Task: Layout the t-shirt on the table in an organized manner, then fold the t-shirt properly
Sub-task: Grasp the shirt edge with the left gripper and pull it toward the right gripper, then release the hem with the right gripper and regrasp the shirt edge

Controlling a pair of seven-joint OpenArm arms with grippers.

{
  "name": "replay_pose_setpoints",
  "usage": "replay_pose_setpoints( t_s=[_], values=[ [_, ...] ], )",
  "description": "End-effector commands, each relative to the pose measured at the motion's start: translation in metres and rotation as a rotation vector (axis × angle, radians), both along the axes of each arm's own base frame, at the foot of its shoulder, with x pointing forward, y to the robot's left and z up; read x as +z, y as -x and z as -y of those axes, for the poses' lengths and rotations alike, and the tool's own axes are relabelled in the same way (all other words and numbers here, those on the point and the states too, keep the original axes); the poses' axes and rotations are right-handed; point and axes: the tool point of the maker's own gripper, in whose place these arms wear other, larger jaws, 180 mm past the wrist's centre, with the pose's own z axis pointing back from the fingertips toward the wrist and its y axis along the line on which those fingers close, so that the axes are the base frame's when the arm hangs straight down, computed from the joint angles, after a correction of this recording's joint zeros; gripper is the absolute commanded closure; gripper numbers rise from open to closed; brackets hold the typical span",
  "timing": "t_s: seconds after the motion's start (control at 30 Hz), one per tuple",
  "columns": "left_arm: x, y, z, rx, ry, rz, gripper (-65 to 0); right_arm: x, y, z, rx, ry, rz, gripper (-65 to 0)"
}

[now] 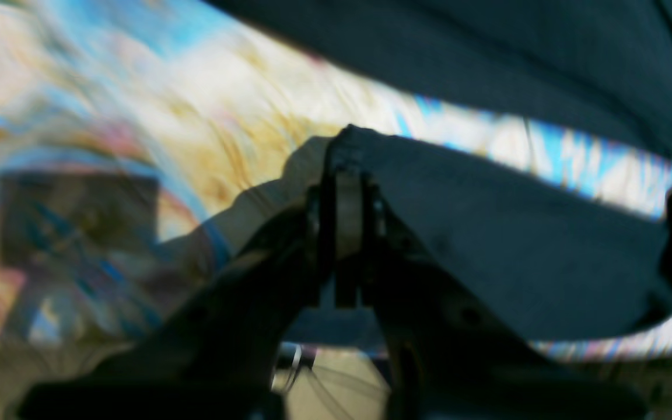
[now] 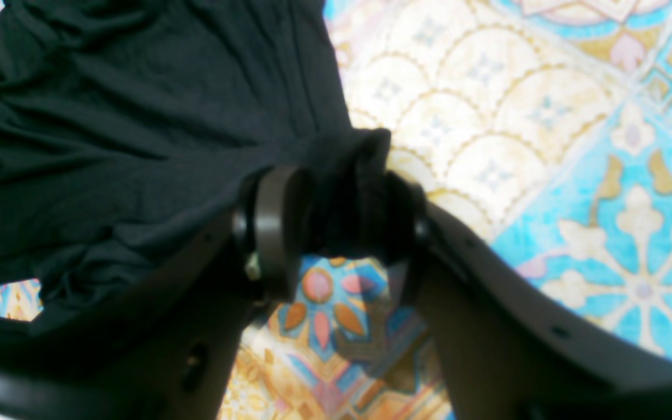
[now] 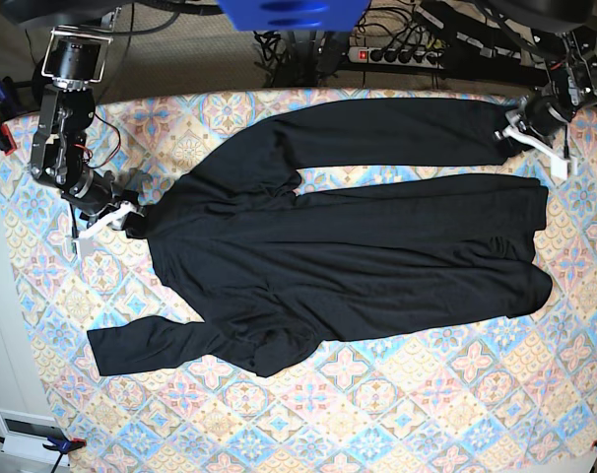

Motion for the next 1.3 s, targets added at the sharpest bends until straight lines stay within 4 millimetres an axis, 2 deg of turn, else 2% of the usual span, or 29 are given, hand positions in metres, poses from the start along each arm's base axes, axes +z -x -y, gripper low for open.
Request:
replay_pose_setpoints(
  t_s=[0.0,0.07,0.17,0.4,0.5,0.6,0.7,0.87,1.07,1.2,1.27],
  values=[
    [0.021,-0.015,-0.01,0.001,-0.017,0.074,0.0,0.016,-0.011,0.004,0.002,0.007,0.055,-22.4],
    [0.037,-0.029,-0.024,0.027,-0.039,0.125,0.0,0.016,-0.011,0.005,0.003,0.008,0.055,-22.4],
    [0.058,-0.053,-0.035,0.053,-0.059,0.203,0.0,0.016,-0.011,0.005,0.002,0.009,0.053,-22.4],
    [0.107,-0.102,-0.043,0.08,-0.061,0.376,0.0,0.012,-0.01,0.002,-0.002,-0.003,0.047,-22.4],
    [0.117,-0.119,-0.044,0.093,-0.033,0.408,0.0,0.012,-0.01,0.001,-0.003,-0.007,0.047,-22.4],
    [0.115,-0.133,-0.055,0.137,0.013,0.409,0.0,0.011,-0.01,0.001,-0.003,-0.005,0.047,-22.4],
    [0.112,-0.138,-0.075,0.245,0.067,0.403,0.0,0.011,-0.01,0.001,-0.004,-0.006,0.047,-22.4],
    [0.108,-0.143,-0.097,0.347,0.131,0.406,0.0,0.012,-0.01,0.001,-0.005,-0.006,0.05,-22.4],
    [0.085,-0.137,-0.099,0.363,0.073,0.328,0.0,0.012,-0.01,0.001,-0.002,-0.005,0.046,-22.4],
    [0.06,-0.12,-0.099,0.369,0.025,0.246,0.0,0.012,-0.002,-0.004,0.018,0.003,0.046,-22.6],
    [0.056,-0.116,-0.1,0.37,0.012,0.229,-1.1,0.016,0.004,-0.02,0.068,0.014,0.059,-22.7]
  ],
)
